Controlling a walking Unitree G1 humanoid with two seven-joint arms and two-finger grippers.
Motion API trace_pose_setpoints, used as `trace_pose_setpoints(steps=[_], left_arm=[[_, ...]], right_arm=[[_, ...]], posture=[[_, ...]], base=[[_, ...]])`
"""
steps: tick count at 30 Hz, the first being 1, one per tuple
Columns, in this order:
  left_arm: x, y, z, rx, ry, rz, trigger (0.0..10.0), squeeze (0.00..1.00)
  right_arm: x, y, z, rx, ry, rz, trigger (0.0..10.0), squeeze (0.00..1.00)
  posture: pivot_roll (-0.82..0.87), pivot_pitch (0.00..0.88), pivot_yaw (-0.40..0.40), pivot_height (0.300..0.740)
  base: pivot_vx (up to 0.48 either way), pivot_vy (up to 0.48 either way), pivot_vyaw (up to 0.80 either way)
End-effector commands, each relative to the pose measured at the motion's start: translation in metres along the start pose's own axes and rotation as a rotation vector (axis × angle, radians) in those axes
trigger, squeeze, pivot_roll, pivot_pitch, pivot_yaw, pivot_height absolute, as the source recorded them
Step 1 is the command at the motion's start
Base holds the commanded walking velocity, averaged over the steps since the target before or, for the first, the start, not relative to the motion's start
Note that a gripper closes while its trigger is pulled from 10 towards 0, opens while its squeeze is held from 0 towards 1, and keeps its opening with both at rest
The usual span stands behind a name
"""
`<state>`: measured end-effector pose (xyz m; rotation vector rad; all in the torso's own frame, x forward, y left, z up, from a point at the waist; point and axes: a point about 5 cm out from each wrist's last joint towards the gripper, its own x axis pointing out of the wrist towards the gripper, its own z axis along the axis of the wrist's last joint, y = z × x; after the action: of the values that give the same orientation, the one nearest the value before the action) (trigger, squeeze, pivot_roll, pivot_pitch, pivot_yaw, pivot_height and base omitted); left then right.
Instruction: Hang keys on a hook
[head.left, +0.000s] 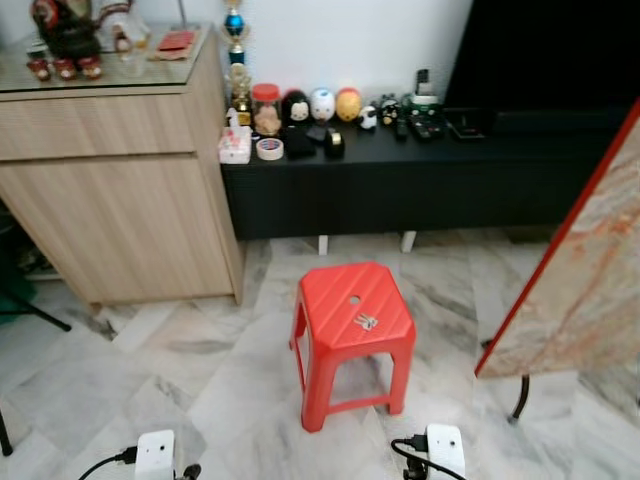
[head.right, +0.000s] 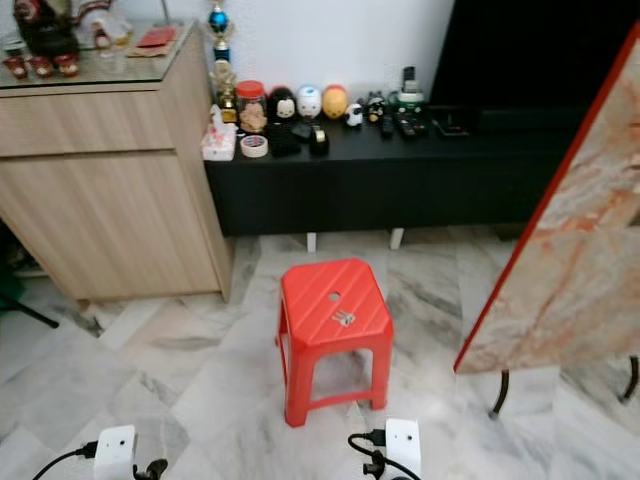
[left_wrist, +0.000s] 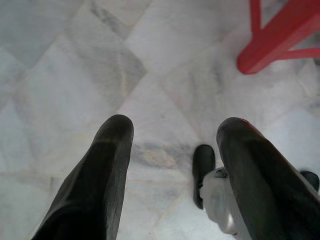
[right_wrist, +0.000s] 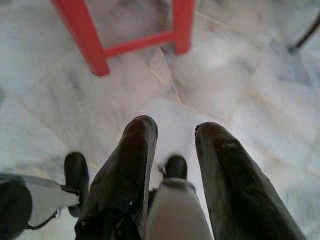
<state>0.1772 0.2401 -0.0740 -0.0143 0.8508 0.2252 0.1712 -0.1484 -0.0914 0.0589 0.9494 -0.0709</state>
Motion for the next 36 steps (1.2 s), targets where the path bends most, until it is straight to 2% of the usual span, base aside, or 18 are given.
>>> trace_pose_setpoints(steps=[1, 9, 13, 17, 23, 28, 30, 36], left_arm=[[0.000, -0.004, -0.001, -0.002, 0.000, -0.010, 10.0, 0.00], [0.000, -0.004, 0.002, 0.001, -0.016, 0.006, 10.0, 0.00], [0.001, -0.004, 0.002, 0.002, -0.011, -0.005, 10.0, 0.00], [0.001, -0.003, 0.005, 0.008, -0.025, 0.003, 10.0, 0.00], [0.002, -0.005, 0.006, 0.003, -0.027, -0.006, 10.0, 0.00], [0.002, -0.006, 0.008, 0.007, -0.039, -0.004, 10.0, 0.00], [0.002, -0.006, 0.009, 0.008, -0.044, -0.001, 10.0, 0.00], [0.002, -0.007, 0.010, 0.007, -0.048, -0.005, 10.0, 0.00]], right_arm=[[0.001, -0.003, 0.003, -0.003, -0.008, -0.007, 10.0, 0.00], [0.001, -0.002, 0.006, -0.046, -0.025, 0.013, 10.0, 0.00], [0.001, -0.002, 0.005, -0.012, -0.024, 0.015, 10.0, 0.00], [0.001, -0.002, 0.005, 0.001, -0.021, 0.009, 10.0, 0.00], [0.001, -0.002, 0.006, -0.029, -0.026, 0.016, 10.0, 0.00], [0.001, -0.001, 0.007, -0.042, -0.033, 0.037, 10.0, 0.00], [0.001, -0.001, 0.006, -0.030, -0.032, 0.036, 10.0, 0.00], [0.001, -0.001, 0.006, -0.010, -0.033, 0.032, 10.0, 0.00]], posture=[[0.02, 0.000, -0.018, 0.740], [0.02, 0.000, -0.017, 0.740], [0.02, 0.000, -0.017, 0.740], [0.02, 0.000, -0.017, 0.740], [0.02, 0.000, -0.017, 0.740], [0.02, 0.000, -0.017, 0.740], [0.02, 0.000, -0.017, 0.740], [0.02, 0.000, -0.017, 0.740]], base=[[0.000, 0.000, 0.00], [0.000, 0.000, 0.16], [0.263, 0.000, 0.71], [0.281, 0.000, 0.00], [0.285, 0.000, 0.00], [0.284, 0.000, 0.80], [0.285, 0.000, 0.80], [0.284, 0.000, 0.00]])
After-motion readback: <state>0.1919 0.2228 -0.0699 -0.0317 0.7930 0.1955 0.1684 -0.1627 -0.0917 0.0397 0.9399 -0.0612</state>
